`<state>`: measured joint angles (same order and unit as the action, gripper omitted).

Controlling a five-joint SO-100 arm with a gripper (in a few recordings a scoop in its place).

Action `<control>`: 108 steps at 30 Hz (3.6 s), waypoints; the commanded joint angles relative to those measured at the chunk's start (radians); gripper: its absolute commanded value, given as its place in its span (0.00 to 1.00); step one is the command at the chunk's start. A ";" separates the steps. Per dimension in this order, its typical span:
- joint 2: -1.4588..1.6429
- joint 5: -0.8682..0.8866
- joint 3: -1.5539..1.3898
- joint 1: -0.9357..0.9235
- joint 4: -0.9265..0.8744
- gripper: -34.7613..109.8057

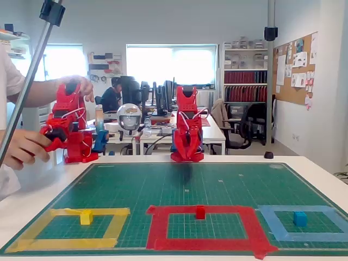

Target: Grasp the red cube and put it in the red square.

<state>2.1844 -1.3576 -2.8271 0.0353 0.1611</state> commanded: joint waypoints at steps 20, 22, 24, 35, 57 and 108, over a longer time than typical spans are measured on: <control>-1.226 -0.341 1.057 0.080 0.129 0.23; -1.256 -0.344 1.103 0.072 0.129 0.23; -1.285 -0.357 1.143 0.064 0.129 0.23; -1.364 -0.360 1.273 0.035 0.135 0.23; -1.387 -0.360 1.207 0.121 0.275 0.23; -1.402 -0.360 1.279 0.058 0.403 0.23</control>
<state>0.7424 -1.6997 -1.5907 0.0966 0.5231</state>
